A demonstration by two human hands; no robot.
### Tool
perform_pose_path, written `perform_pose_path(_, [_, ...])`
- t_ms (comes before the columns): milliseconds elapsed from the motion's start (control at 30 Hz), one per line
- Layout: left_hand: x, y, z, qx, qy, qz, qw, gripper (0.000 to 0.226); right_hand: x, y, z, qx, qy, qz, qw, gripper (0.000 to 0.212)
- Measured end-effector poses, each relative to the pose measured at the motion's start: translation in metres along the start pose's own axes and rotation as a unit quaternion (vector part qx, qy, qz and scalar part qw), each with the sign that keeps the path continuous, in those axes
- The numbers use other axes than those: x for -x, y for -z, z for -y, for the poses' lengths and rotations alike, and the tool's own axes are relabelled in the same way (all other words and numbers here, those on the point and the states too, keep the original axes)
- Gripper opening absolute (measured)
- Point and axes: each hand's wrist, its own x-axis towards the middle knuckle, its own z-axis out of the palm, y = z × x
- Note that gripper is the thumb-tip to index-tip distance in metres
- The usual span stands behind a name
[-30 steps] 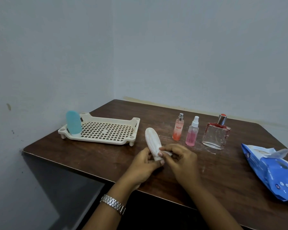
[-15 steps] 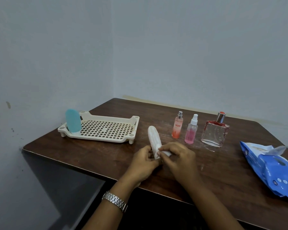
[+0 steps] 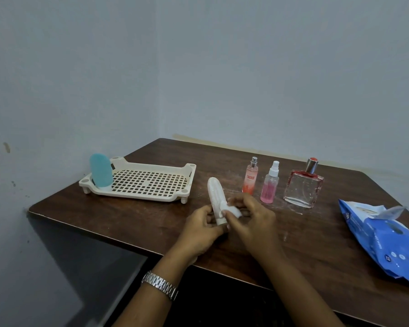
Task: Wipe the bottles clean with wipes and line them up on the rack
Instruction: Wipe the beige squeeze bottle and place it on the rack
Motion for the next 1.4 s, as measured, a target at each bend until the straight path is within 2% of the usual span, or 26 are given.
perform_pose_path(267, [0.001,0.002,-0.003,0.062,0.007,0.025,0.998,0.039,0.004,0.002,0.002,0.015,0.026,0.025,0.999,0.024])
perform_pose_path(433, [0.003,0.004,-0.006,0.089,0.009,0.050,0.995,0.042,-0.004,0.005,0.001,-0.005,0.003,-0.025,1.000,0.033])
perform_pose_path(500, [0.004,0.004,-0.008,0.091,0.008,0.058,0.994,0.041,-0.003,0.002,0.004,-0.018,0.007,-0.021,1.000,0.035])
perform_pose_path(633, [0.006,0.005,-0.009,0.095,0.009,0.066,0.993,0.038,0.004,0.002,0.005,-0.019,0.025,0.009,0.999,0.028])
perform_pose_path(833, [0.008,0.008,-0.014,0.112,0.035,0.092,0.989,0.038,-0.003,0.002,0.001,-0.040,-0.007,-0.032,0.999,0.033])
perform_pose_path(1000, [0.011,0.013,-0.019,0.148,0.068,0.134,0.978,0.036,0.003,0.002,0.003,-0.069,0.011,-0.018,0.997,0.024])
perform_pose_path(1167, [0.015,0.012,-0.024,0.159,0.069,0.140,0.975,0.030,0.003,0.005,0.001,-0.105,-0.002,-0.003,0.994,0.023])
perform_pose_path(1267, [0.015,0.012,-0.023,0.166,0.065,0.131,0.975,0.030,0.002,0.003,0.000,-0.094,0.008,0.011,0.995,0.022])
perform_pose_path(1400, [0.014,0.014,-0.025,0.172,0.070,0.143,0.972,0.029,-0.005,0.001,-0.006,-0.076,0.006,-0.021,0.997,0.015])
